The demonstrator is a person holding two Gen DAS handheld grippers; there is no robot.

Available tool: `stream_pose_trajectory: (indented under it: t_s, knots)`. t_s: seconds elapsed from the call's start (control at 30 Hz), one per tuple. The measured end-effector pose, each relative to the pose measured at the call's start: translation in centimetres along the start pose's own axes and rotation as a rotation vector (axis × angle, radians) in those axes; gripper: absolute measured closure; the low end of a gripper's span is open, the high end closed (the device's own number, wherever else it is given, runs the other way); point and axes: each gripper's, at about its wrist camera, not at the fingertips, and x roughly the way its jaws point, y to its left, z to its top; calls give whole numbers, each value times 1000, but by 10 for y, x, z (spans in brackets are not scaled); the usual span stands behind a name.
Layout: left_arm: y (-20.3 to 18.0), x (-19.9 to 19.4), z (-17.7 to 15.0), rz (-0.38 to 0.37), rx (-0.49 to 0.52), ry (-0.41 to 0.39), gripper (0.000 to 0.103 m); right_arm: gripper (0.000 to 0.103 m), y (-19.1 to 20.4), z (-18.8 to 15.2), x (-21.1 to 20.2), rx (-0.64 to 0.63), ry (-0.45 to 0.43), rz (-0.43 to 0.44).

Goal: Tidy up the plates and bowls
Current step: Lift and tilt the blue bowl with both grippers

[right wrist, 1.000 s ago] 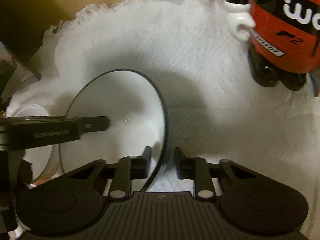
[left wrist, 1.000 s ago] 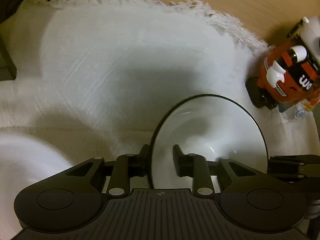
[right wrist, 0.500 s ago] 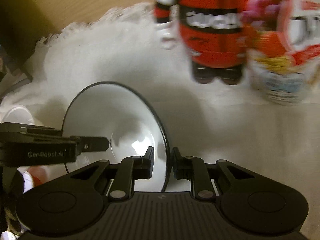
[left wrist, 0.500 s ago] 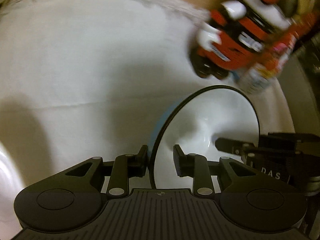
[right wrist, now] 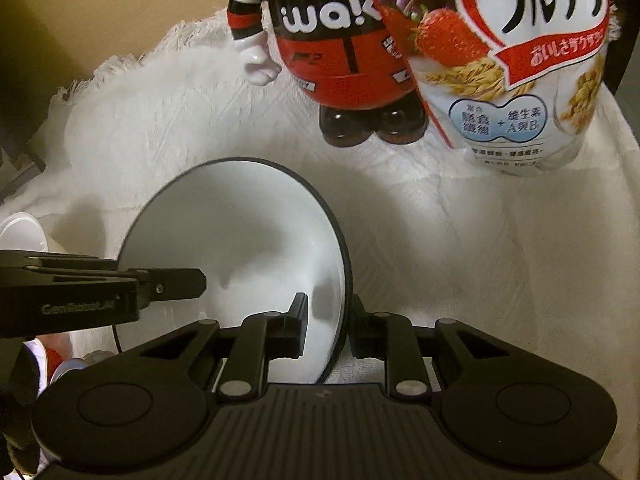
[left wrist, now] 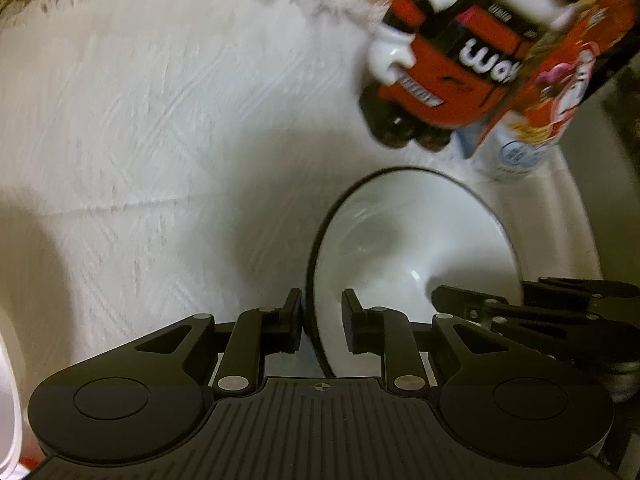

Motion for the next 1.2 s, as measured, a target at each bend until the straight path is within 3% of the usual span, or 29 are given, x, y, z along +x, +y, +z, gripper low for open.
stream_pose_trajectory:
  t_s: [0.2, 0.43, 0.7, 0.83, 1.2]
  knots:
    - [-3, 0, 1, 18, -3, -10, 82, 77, 1, -2, 9, 0, 29, 22]
    - [4, -1, 2, -29, -34, -3, 83, 76, 6, -1, 8, -10, 35, 18]
    - [4, -1, 3, -27, -29, -1, 82, 76, -2, -1, 7, 65, 53, 58]
    - [-5, -1, 0, -9, -5, -7, 73, 76, -5, -3, 5, 104, 54, 69]
    - [-11, -11, 3, 14, -18, -16, 73, 76, -5, -1, -7, 118, 31, 68]
